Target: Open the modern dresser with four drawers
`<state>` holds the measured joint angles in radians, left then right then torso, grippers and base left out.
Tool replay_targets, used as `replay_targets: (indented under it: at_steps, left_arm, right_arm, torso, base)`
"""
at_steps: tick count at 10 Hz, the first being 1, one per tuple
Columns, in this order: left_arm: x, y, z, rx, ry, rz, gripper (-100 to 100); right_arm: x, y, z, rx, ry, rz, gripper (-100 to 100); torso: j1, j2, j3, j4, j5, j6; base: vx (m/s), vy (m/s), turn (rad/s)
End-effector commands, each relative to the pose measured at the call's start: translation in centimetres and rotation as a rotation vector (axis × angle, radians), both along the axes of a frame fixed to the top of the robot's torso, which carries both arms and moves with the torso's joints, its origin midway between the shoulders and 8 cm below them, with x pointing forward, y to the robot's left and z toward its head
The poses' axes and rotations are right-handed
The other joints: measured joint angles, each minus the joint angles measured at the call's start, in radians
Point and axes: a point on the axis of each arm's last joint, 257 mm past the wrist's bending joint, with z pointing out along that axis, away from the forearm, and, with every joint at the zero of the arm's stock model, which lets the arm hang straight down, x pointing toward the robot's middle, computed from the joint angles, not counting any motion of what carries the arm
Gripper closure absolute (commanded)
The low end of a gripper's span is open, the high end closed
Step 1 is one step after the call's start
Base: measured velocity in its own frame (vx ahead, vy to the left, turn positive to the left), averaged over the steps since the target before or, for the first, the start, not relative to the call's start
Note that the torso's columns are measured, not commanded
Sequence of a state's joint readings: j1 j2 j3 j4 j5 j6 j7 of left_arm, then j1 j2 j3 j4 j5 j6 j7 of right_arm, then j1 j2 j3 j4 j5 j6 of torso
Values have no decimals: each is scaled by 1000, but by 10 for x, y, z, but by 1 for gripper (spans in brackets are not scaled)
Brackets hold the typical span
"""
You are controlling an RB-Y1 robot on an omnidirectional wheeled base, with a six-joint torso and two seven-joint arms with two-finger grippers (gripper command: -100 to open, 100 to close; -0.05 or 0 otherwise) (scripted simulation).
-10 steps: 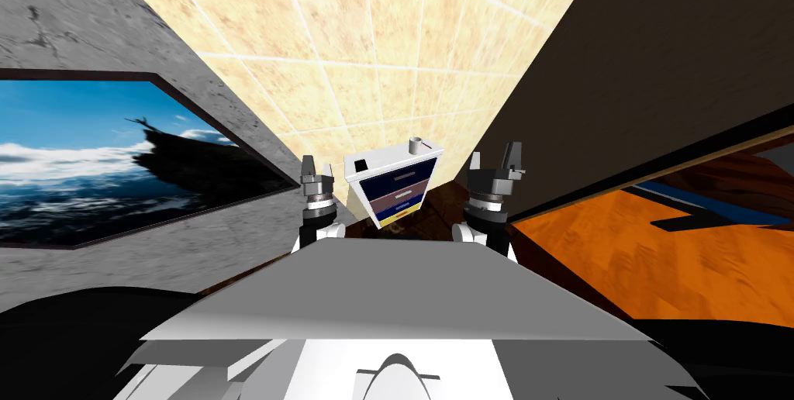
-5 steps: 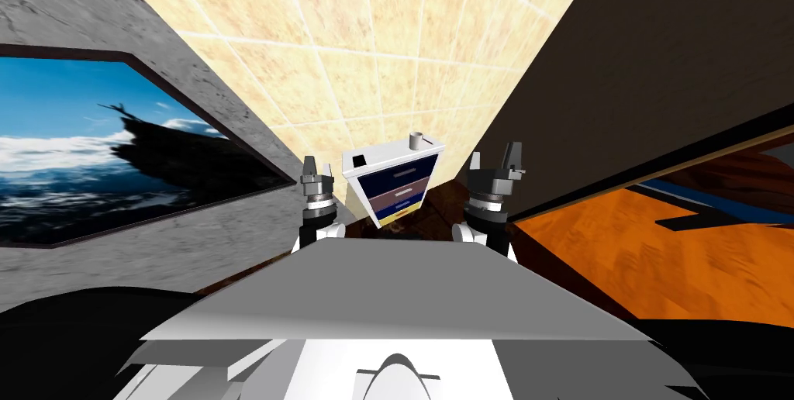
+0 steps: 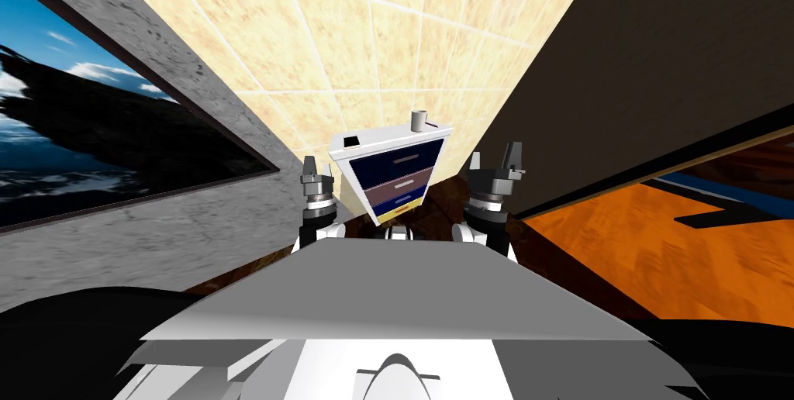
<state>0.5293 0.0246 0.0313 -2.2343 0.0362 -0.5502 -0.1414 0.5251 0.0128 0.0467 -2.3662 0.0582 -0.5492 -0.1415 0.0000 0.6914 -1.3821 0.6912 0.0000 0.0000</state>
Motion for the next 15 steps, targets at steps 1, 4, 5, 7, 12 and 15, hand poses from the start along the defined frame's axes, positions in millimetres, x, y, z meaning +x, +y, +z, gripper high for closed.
replay_targets:
  at_steps: [1, 4, 5, 7, 12, 15]
  left_arm:
    - [6, -2, -12, 41, 28, -19, -100]
    - [13, 1, -31, 71, 64, -27, -100]
    - [15, 3, -38, 78, 77, -28, -100]
    - [20, 7, -55, 91, 106, -27, -100]
    - [29, 23, -102, 110, 184, -12, -100]
    - [33, 33, -130, 115, 227, 1, -100]
  right_arm:
    - [0, 0, 0, 0, 1, 0, 0]
    - [0, 0, 0, 0, 1, 0, 0]
    - [0, 0, 0, 0, 1, 0, 0]
    - [0, 0, 0, 0, 1, 0, 0]
    - [0, 0, 0, 0, 1, 0, 0]
    - [0, 0, 0, 0, 1, 0, 0]
  torso:
    - [-1, 33, -69, 33, 0, 0]
    - [-1, 46, -94, 46, 0, 0]
    - [-1, 46, -94, 47, 0, 0]
    - [-1, 46, -94, 47, 0, 0]
    - [-1, 46, -94, 47, 0, 0]
    - [0, 37, -99, 42, 2, 5]
  base:
    - [30, -45, 21]
    - [37, -60, 20]
    - [46, -74, 24]
    - [48, -86, 28]
    - [52, -90, 36]
    - [53, -108, 41]
